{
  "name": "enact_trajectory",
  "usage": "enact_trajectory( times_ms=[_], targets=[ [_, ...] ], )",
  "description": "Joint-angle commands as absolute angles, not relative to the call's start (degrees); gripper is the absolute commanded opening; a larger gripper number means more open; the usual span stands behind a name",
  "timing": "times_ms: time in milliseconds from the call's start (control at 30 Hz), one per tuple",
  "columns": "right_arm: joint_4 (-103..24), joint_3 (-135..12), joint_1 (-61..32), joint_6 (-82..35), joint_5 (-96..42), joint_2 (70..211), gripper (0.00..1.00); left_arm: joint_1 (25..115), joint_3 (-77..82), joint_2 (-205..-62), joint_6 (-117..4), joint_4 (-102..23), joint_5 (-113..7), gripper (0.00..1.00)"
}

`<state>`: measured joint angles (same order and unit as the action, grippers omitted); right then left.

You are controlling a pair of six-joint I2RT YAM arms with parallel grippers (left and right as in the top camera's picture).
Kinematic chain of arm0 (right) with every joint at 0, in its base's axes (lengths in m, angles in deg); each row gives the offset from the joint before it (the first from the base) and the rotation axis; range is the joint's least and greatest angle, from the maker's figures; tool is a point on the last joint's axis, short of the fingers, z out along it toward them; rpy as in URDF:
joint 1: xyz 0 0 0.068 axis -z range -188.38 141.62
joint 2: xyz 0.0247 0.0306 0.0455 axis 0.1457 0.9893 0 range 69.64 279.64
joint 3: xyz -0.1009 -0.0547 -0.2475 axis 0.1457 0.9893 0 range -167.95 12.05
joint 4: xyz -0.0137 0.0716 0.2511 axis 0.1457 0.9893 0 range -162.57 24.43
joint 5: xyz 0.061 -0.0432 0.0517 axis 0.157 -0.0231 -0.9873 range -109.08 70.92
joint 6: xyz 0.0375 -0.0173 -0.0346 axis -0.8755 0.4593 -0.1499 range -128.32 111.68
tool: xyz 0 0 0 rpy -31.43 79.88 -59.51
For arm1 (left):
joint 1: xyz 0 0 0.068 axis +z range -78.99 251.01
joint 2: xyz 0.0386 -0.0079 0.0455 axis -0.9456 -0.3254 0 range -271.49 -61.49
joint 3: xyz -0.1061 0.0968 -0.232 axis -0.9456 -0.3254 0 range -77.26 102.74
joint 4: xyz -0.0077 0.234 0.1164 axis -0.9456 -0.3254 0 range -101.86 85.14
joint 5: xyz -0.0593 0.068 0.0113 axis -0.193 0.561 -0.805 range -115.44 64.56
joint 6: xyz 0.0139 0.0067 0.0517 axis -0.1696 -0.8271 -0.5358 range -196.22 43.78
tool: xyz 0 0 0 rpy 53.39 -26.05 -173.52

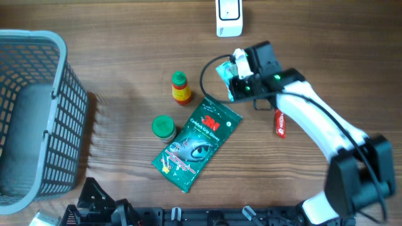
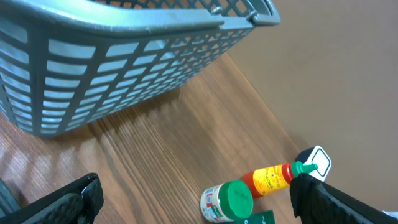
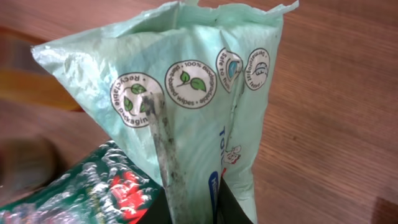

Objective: Scan the item barcode
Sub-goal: 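Carry the wipes pack up to the white barcode scanner, then swing the right arm off the table edge and release the wipes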

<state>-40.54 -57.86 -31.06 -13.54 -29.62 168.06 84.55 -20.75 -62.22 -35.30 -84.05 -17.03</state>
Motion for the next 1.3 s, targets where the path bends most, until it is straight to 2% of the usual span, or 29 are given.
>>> enact_trajectory(
  times_ms=[0, 200, 300, 567, 767, 933, 1067, 1167, 1267],
  targets=[
    [-38.55, -72.43, -30.84, -14.28, -22.91, 178.92, 0.04, 84.36, -20.75, -61.79, -35.23, -83.77, -17.08, 1.0],
    [-30.99, -104.06, -27.95, -15.15, -18.43, 200.82, 0.04, 84.36, -20.75, -61.79, -35.23, -83.77, -17.08, 1.0],
    [-31.71, -111.93, -25.98, -15.83, -15.85, 206.28, 0.04, 84.36, -20.75, -61.79, -35.23, -83.77, -17.08, 1.0],
    [-41.52, -112.13, -24.85, -12.33, -11.28, 208.71, 0.04, 84.36, -20.75, -61.79, -35.23, -83.77, -17.08, 1.0],
    [-42.16, -112.17, -25.83, 12.41, 2.99, 209.96, 0.04, 84.36, -20.75, -61.79, -35.23, -83.77, -17.08, 1.0],
    [-46.2, -112.17, -27.67, 21.39, 2.81, 209.96, 0.04, 84.36, -20.75, -61.79, -35.23, -83.77, -17.08, 1.0],
    [-45.15, -112.17, -27.97, 21.28, 2.09, 209.96, 0.04, 84.36, -20.75, -61.79, -35.23, -83.77, -17.08, 1.0],
    [-41.04, -112.19, -26.68, 16.52, 3.93, 209.93, 0.04, 84.36, -20.75, -61.79, -35.23, -83.77, -17.08, 1.0],
    [-34.9, -112.24, -25.66, 8.71, 12.34, 208.84, 0.04, 84.33, -20.75, -61.79, -35.23, -83.77, -17.08, 1.0]
  ],
)
